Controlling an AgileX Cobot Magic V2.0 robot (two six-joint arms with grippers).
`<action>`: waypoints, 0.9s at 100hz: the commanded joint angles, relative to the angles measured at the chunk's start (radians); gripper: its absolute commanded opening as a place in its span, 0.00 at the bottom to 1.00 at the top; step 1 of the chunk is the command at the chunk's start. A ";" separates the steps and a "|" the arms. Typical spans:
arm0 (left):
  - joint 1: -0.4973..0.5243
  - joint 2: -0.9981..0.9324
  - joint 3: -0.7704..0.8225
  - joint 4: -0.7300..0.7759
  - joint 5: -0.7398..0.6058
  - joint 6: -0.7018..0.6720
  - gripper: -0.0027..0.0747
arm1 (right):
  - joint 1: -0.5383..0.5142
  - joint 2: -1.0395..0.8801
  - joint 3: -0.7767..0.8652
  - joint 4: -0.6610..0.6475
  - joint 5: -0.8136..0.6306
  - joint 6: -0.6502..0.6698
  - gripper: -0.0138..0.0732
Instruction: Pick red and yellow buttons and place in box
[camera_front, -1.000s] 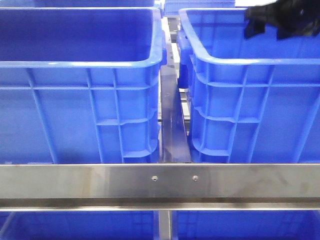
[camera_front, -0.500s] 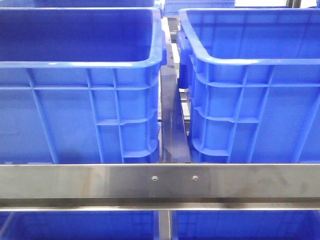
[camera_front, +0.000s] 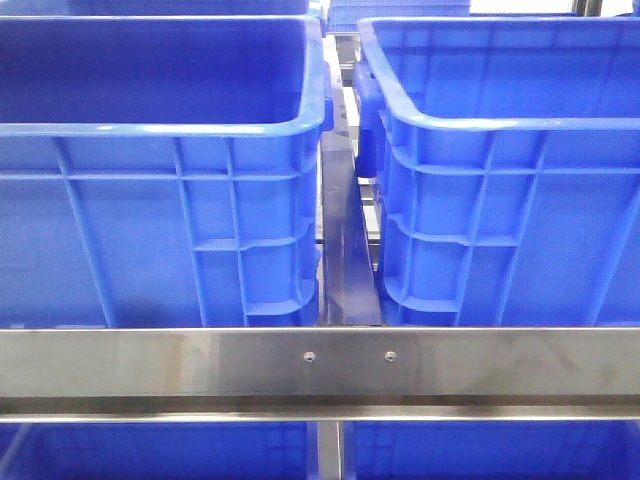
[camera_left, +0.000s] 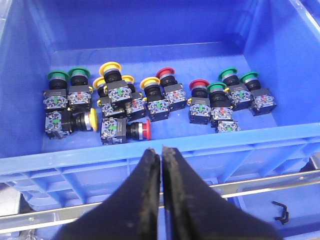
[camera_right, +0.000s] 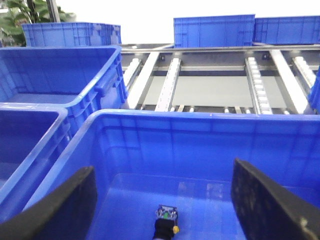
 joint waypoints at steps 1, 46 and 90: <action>0.003 0.005 -0.024 -0.008 -0.078 -0.005 0.01 | -0.001 -0.073 0.023 0.009 -0.013 -0.009 0.82; 0.003 0.005 -0.024 -0.008 -0.078 -0.005 0.01 | -0.001 -0.182 0.083 0.009 -0.041 -0.009 0.29; 0.003 0.005 -0.024 -0.008 -0.078 -0.005 0.14 | -0.001 -0.182 0.083 0.009 -0.012 -0.009 0.08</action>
